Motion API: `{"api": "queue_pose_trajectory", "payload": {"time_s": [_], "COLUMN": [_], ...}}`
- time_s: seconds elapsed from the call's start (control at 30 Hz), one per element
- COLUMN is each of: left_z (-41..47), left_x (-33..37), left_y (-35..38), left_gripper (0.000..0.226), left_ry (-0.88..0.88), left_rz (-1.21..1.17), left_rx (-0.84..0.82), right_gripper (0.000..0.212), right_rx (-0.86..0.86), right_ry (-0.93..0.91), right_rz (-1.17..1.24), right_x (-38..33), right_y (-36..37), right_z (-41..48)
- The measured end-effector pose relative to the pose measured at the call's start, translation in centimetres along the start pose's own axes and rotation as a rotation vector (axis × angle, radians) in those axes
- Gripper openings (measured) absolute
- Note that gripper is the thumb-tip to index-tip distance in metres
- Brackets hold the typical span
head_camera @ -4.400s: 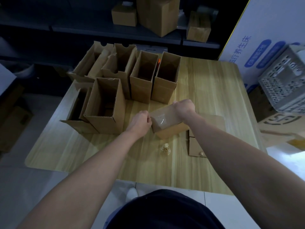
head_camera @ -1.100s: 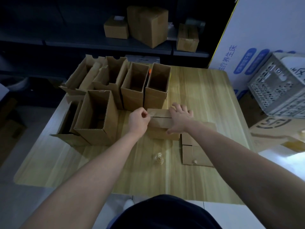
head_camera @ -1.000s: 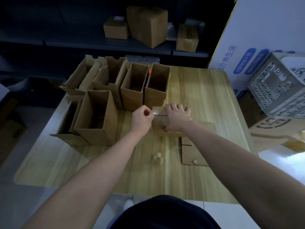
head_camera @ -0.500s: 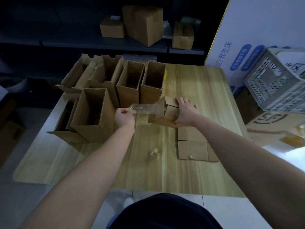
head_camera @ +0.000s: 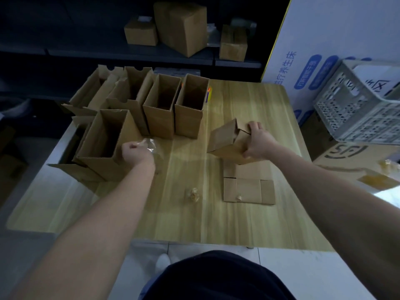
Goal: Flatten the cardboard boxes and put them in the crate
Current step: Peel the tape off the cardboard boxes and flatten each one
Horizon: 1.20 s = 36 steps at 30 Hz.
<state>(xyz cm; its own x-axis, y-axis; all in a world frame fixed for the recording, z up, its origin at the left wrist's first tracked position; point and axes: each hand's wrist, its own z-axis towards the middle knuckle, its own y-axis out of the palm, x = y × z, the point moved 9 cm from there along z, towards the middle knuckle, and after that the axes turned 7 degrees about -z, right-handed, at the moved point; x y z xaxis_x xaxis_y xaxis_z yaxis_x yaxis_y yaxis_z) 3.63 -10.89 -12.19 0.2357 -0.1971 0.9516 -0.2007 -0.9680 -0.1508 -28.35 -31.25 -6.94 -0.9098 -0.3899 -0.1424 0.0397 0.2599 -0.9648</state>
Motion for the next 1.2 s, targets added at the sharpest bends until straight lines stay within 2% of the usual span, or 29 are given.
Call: {"api": "queue_pose_trajectory", "payload": {"time_s": [0.1,0.27,0.33,0.43,0.5,0.63,0.73,0.83,0.87,1.0,1.1,1.2], "left_z": [-3.1,-8.7,-10.5,-12.5,-13.5,-14.0,-13.6,-13.4,-13.3,-11.9,-10.4,-9.2], "left_x": [-0.9,-3.7,-6.7,-11.5,-12.9,-12.8,-13.3,-13.5,-13.3,-12.5,-11.9,-10.2], "left_y": [3.5,7.8,8.0,7.6,7.5,7.7,7.4,7.3,7.5,7.0,6.7,6.9], "left_gripper": [0.013,0.019,0.02,0.022,0.022,0.023,0.021,0.069,0.074,0.062,0.059,0.038], "left_ry": [0.136,0.459,0.458,0.483,0.528,0.511,0.305,0.083,0.062,0.115,0.084,0.025], "left_rz": [0.109,0.373,0.469,0.793,0.923,1.029,0.982,0.872,0.833,0.737,0.626,0.478], "left_rx": [-0.243,-0.656,-0.794,-0.98,-1.08,-1.128,-1.167,-1.146,-1.118,-0.977,-0.902,-0.863], "right_gripper": [0.098,0.092,0.09,0.089,0.089,0.089,0.09,0.091,0.091,0.093,0.095,0.098], "right_rx": [0.021,0.031,0.041,0.05,0.06,0.058,0.051,0.032,0.024,0.0,-0.014,-0.02], "right_ry": [-0.012,-0.015,-0.008,-0.019,-0.035,-0.069,-0.087,-0.104,-0.108,-0.107,-0.09,-0.087], "right_rz": [0.028,0.064,0.071,0.086,0.102,0.129,0.125,0.105,0.098,0.092,0.084,0.079], "right_x": [-1.1,-1.2,-0.6,-0.3,-0.3,-0.8,-1.6,-2.4,-2.6,-3.4,-3.9,-4.5], "right_y": [0.1,0.4,0.4,0.3,0.0,-0.1,0.0,0.4,0.5,1.1,1.4,1.5], "right_z": [-0.2,-1.0,-1.4,-2.0,-2.3,-2.6,-2.7,-2.6,-2.6,-2.4,-2.0,-1.8]}}
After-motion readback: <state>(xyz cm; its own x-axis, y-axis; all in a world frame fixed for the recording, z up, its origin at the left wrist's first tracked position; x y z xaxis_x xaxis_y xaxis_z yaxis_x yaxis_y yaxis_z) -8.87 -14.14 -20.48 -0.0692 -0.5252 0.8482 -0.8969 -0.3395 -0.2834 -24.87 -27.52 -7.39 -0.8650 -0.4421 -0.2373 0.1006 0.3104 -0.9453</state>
